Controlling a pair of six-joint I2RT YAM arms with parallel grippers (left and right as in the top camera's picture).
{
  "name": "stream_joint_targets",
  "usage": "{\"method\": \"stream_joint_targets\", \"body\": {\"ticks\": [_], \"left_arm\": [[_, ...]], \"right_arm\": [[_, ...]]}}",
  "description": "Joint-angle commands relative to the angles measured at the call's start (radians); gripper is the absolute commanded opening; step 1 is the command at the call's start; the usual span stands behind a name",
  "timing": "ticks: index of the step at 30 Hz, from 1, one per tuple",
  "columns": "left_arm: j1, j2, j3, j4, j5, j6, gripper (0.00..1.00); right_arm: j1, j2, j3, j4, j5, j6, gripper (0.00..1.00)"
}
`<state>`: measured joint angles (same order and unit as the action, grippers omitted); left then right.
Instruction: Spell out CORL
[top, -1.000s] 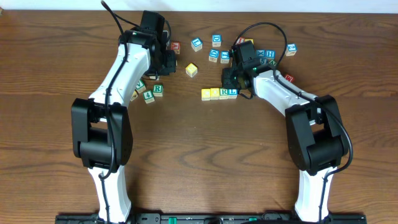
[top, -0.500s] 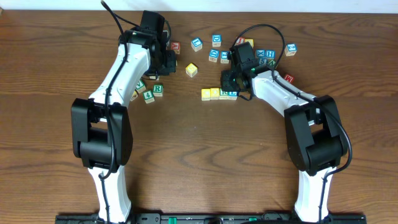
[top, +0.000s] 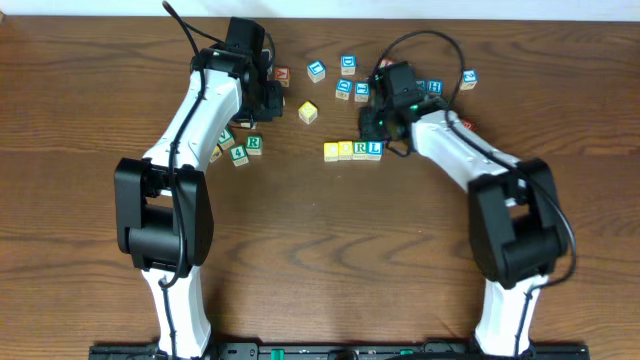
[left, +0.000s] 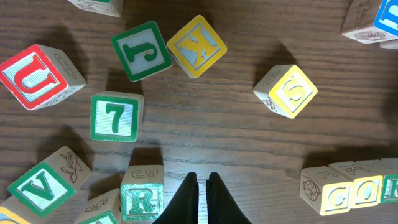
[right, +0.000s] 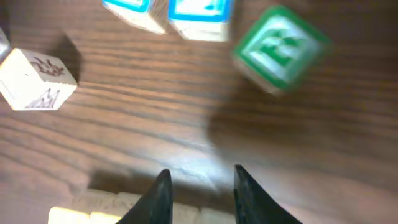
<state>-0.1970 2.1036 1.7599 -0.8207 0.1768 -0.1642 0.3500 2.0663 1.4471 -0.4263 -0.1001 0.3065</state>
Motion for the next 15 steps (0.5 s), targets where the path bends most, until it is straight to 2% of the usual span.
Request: {"method": "stream_joint_targets", "body": {"ticks": [1, 7, 15], "left_arm": [[0.001, -0.011, 0.011, -0.005, -0.013, -0.013, 0.08], [0.001, -0.011, 0.011, -0.005, -0.013, -0.013, 0.08], [0.002, -0.011, 0.011, -0.005, -0.013, -0.013, 0.08]], "right_arm": [[-0.034, -0.105, 0.027, -0.090, 0.068, 0.066, 0.26], [-0.045, -0.077, 0.020, -0.228, 0.096, 0.090, 0.24], [-0.042, -0.042, -0.005, -0.225, 0.090, 0.097, 0.25]]}}
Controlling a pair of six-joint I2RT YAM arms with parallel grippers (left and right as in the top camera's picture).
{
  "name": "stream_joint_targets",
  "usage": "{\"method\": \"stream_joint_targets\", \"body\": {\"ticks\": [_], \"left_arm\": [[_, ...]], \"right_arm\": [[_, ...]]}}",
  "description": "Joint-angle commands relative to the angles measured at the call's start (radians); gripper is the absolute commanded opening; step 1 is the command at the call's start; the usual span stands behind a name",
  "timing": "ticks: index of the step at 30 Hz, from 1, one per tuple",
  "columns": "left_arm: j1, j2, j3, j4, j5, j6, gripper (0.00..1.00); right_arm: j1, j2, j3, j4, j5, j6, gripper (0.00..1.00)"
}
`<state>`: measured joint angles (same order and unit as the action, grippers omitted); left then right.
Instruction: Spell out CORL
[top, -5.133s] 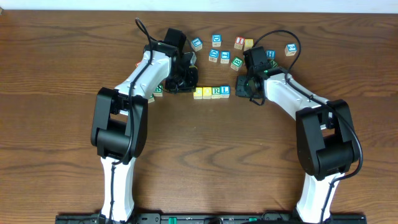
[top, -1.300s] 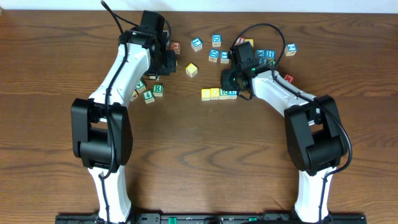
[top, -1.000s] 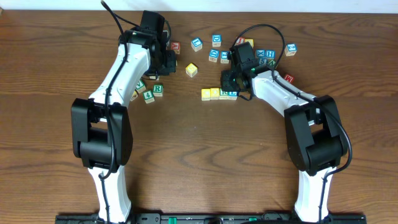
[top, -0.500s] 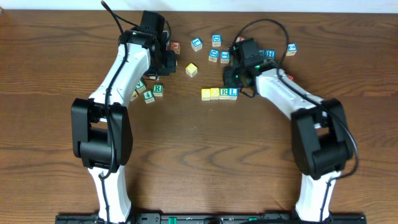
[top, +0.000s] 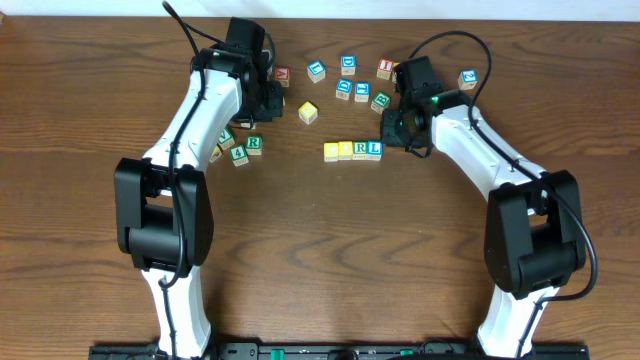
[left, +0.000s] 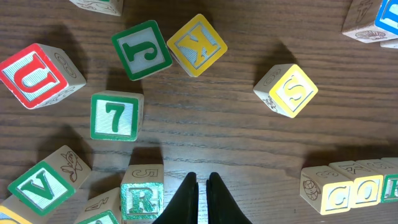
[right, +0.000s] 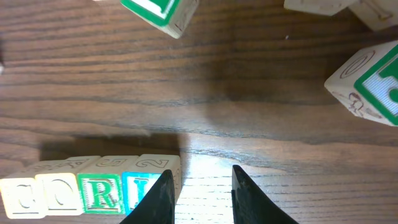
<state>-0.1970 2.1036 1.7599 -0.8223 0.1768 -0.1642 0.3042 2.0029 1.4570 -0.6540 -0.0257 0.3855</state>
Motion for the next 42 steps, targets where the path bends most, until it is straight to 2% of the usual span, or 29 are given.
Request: {"method": "stream_joint_targets", "body": {"ticks": [1, 10, 21, 42], "left_arm": [[0.002, -0.011, 0.011, -0.003, -0.013, -0.013, 0.08], [0.002, -0.011, 0.011, -0.003, -0.013, -0.013, 0.08], [0.002, -0.011, 0.011, -0.003, -0.013, -0.013, 0.07], [0.002, -0.011, 0.011, -0.003, -0.013, -0.013, 0.08]], "right_arm": [[0.005, 0.026, -0.014, 0.002, 0.015, 0.018, 0.25], [0.014, 0.034, -0.037, 0.024, 0.015, 0.018, 0.20], [0.019, 0.051, -0.062, 0.096, 0.007, 0.002, 0.21], [0.039, 0.053, -0.063, 0.128, -0.011, -0.035, 0.21]]}}
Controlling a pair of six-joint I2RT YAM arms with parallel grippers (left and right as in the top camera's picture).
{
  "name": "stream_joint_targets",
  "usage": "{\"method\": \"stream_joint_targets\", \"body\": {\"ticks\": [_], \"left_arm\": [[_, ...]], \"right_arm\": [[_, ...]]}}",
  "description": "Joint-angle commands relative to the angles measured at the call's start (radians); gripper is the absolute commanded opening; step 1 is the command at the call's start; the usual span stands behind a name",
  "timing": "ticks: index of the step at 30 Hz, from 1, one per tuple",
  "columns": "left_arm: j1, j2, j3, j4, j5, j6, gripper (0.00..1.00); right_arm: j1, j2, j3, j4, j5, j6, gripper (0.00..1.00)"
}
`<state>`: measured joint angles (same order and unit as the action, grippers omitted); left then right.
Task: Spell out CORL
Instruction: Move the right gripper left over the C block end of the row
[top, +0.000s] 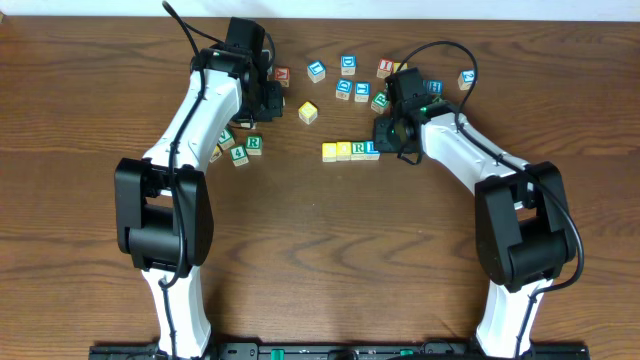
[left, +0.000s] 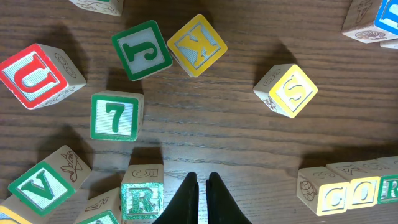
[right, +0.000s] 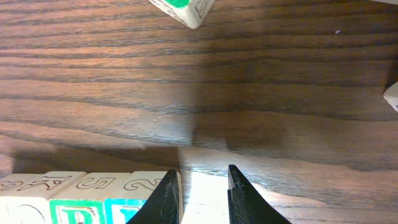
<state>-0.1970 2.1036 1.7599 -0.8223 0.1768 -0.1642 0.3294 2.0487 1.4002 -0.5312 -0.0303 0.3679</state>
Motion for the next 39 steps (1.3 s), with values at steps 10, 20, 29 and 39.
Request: {"method": "stream_joint_targets", "body": {"ticks": [10, 20, 29, 39], "left_arm": [[0.001, -0.011, 0.011, -0.007, -0.013, -0.013, 0.07], [0.004, -0.011, 0.011, 0.006, -0.014, -0.012, 0.08], [0.052, -0.011, 0.011, 0.017, -0.013, -0.013, 0.07], [0.061, -0.011, 0.011, 0.017, -0.013, -0.013, 0.08]], "right_arm": [[-0.010, -0.003, 0.009, 0.019, -0.017, -0.034, 0.23], [0.003, -0.042, 0.065, 0.093, -0.068, -0.077, 0.25], [0.061, -0.038, 0.065, 0.252, -0.036, -0.048, 0.18], [0.137, 0.016, 0.065, 0.321, -0.028, -0.023, 0.10]]}}
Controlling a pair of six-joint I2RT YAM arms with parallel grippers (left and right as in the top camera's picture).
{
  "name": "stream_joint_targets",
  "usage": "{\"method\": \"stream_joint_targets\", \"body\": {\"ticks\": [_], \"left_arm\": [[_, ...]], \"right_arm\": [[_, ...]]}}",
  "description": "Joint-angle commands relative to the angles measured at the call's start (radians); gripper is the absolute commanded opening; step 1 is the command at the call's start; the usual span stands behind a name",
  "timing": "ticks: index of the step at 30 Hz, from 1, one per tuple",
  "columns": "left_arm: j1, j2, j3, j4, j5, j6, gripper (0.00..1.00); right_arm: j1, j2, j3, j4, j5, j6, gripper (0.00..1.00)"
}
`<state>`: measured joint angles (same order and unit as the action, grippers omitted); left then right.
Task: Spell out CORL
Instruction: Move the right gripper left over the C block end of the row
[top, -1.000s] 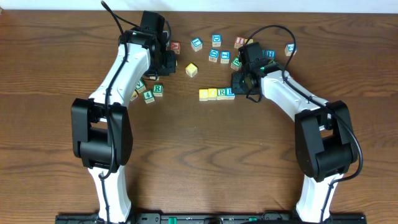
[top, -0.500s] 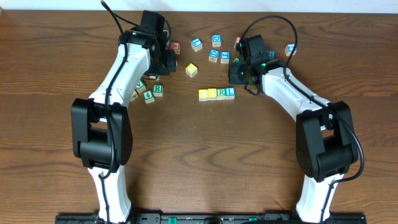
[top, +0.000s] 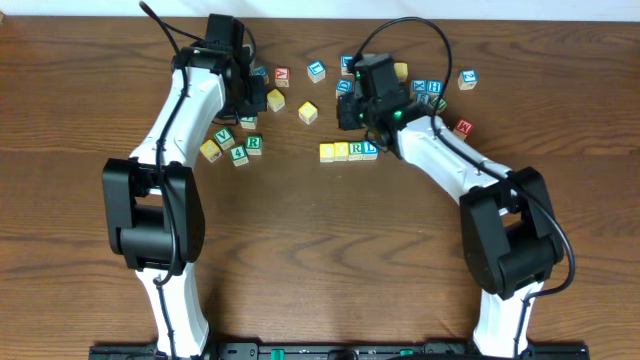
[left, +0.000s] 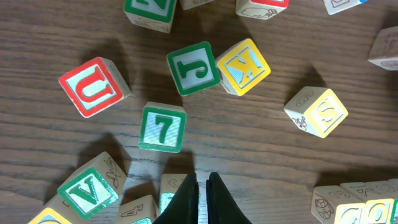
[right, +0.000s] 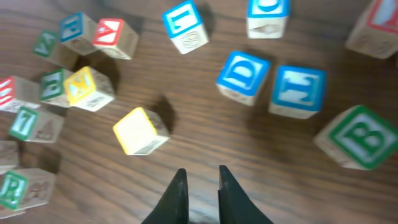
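Note:
Four blocks stand in a row (top: 349, 151) on the wooden table: yellow C (top: 327, 152), yellow O, green R, blue L (top: 371, 149). The row's left end shows at the bottom right of the left wrist view (left: 339, 208). My right gripper (top: 347, 115) hangs behind the row and above it, its fingers slightly apart and empty (right: 200, 177). The row is out of the right wrist view. Over the left cluster of loose blocks, my left gripper (top: 256, 103) is shut on nothing (left: 202, 186).
Loose blocks lie around: red U (left: 93, 87), green J (left: 193, 67), yellow K (left: 244, 66), green 7 (left: 163, 127), yellow S (left: 317, 112), green V (left: 87, 190). Under the right gripper are a yellow block (right: 140, 130), blue D (right: 242, 76), blue T (right: 297, 91) and green B (right: 359, 138).
My right gripper was low at the L end of the row; now it is higher and further left, behind the row, with a narrower gap. The left gripper has risen and shifted left.
My right gripper was open behind the row near a green block. Then it stood low at the row's right end beside the L. Then the row sat slightly further left. Now that gripper is lifted away. The left gripper stayed shut over its cluster throughout.

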<state>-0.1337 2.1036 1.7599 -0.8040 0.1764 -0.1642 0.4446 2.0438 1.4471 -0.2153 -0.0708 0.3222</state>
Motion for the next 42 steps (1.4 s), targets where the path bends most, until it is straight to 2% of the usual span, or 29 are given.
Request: {"method": "stream_joint_targets", "body": {"ticks": [1, 5, 42], "left_arm": [[-0.002, -0.011, 0.011, -0.001, -0.013, -0.013, 0.07], [-0.002, -0.011, 0.011, -0.002, -0.013, -0.013, 0.07], [-0.002, -0.011, 0.011, -0.006, -0.013, -0.013, 0.08]], "right_arm": [[0.027, 0.030, 0.018, 0.006, 0.013, 0.026, 0.09], [0.036, 0.047, 0.018, 0.007, 0.013, 0.027, 0.01], [0.075, 0.087, 0.004, -0.112, 0.053, 0.037, 0.01]]}}
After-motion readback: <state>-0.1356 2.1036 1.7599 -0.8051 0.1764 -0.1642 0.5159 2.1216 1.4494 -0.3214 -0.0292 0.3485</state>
